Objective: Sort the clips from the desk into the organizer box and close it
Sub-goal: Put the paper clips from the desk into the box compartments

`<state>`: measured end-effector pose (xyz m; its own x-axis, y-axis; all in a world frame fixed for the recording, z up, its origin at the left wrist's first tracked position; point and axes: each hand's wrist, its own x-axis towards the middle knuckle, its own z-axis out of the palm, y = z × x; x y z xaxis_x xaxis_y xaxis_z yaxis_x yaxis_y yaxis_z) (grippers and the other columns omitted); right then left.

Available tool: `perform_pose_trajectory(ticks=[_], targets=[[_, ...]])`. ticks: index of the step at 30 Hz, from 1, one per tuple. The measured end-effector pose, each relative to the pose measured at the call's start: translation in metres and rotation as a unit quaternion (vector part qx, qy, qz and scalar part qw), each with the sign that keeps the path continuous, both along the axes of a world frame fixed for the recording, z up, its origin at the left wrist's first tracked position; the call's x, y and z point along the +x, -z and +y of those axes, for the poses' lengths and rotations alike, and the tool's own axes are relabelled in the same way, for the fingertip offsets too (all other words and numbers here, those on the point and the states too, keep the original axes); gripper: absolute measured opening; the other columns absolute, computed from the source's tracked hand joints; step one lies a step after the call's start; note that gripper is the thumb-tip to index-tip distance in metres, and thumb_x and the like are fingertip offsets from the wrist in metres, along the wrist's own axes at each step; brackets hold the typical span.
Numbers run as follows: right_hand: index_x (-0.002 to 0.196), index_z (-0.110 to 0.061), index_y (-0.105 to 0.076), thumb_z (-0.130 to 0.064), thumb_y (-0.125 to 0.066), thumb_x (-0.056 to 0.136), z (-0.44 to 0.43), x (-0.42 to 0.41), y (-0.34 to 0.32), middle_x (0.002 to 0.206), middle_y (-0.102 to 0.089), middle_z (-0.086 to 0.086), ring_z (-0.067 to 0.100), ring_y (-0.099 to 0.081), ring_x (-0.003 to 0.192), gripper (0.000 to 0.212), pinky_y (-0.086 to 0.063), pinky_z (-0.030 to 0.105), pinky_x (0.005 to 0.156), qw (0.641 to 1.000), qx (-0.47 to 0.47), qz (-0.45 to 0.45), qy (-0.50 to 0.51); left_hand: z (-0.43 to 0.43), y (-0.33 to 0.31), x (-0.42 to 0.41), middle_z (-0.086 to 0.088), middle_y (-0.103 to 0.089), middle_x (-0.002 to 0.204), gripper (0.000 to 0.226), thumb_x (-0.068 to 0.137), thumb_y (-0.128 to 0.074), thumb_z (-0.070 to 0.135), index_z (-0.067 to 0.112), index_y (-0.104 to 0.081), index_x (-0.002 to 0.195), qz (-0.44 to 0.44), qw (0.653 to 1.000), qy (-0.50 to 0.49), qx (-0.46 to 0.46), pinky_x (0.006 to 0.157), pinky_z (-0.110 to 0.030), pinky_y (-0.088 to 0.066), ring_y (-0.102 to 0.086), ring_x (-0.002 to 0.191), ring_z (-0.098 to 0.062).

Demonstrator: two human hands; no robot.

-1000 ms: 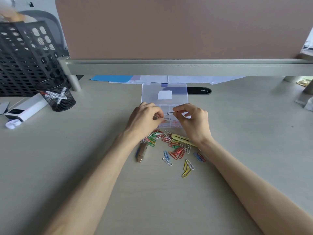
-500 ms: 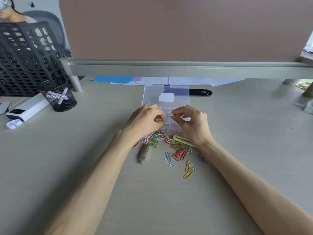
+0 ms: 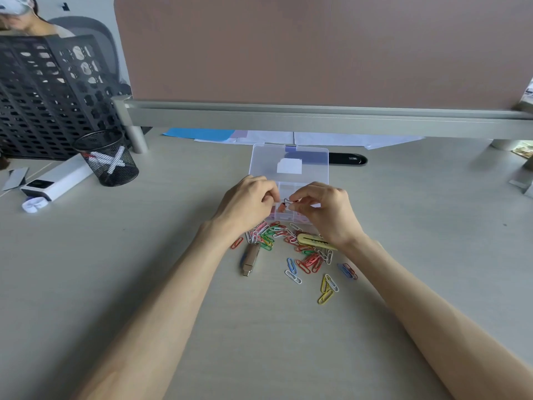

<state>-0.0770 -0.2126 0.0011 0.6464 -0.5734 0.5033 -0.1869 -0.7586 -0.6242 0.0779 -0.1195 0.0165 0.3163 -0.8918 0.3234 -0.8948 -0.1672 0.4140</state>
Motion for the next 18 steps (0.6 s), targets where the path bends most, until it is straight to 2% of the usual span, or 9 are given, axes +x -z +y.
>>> perform_pose_trajectory(ticks=[6,13,18], targets=[[0.084,-0.013,-0.074,-0.014,-0.076,0.075,-0.0001,0.0085,-0.004,0.082,-0.068,0.001,0.018,-0.063,0.071,0.009,-0.054,0.039,0.073,0.999,0.003,0.04,-0.017,0.0013,-0.0009,0.0024,0.009,-0.064,0.091,0.033,0.087,-0.043,0.004,0.023,-0.069,0.08,0.011,1.0,0.003,-0.004,0.071,-0.029,-0.042,-0.043,0.087,-0.008],[0.081,-0.014,-0.075,-0.012,-0.075,0.076,-0.0025,0.0048,-0.0088,0.075,-0.062,-0.005,0.016,-0.06,0.067,0.005,-0.051,0.03,0.067,0.998,-0.009,0.059,-0.023,0.0011,-0.001,0.004,0.008,-0.066,0.094,0.032,0.088,-0.042,0.005,0.02,-0.07,0.082,0.023,1.0,0.005,-0.001,0.072,-0.027,-0.042,-0.049,0.091,-0.009],[0.08,-0.019,-0.075,-0.01,-0.071,0.08,-0.0021,0.0076,-0.0024,0.082,-0.07,-0.004,0.013,-0.058,0.069,0.01,-0.05,0.031,0.068,0.996,-0.025,0.084,-0.031,0.002,-0.0015,0.0039,0.007,-0.066,0.093,0.031,0.087,-0.042,0.005,0.022,-0.068,0.082,0.025,1.0,0.0,0.0,0.069,-0.026,-0.04,-0.052,0.09,-0.01]])
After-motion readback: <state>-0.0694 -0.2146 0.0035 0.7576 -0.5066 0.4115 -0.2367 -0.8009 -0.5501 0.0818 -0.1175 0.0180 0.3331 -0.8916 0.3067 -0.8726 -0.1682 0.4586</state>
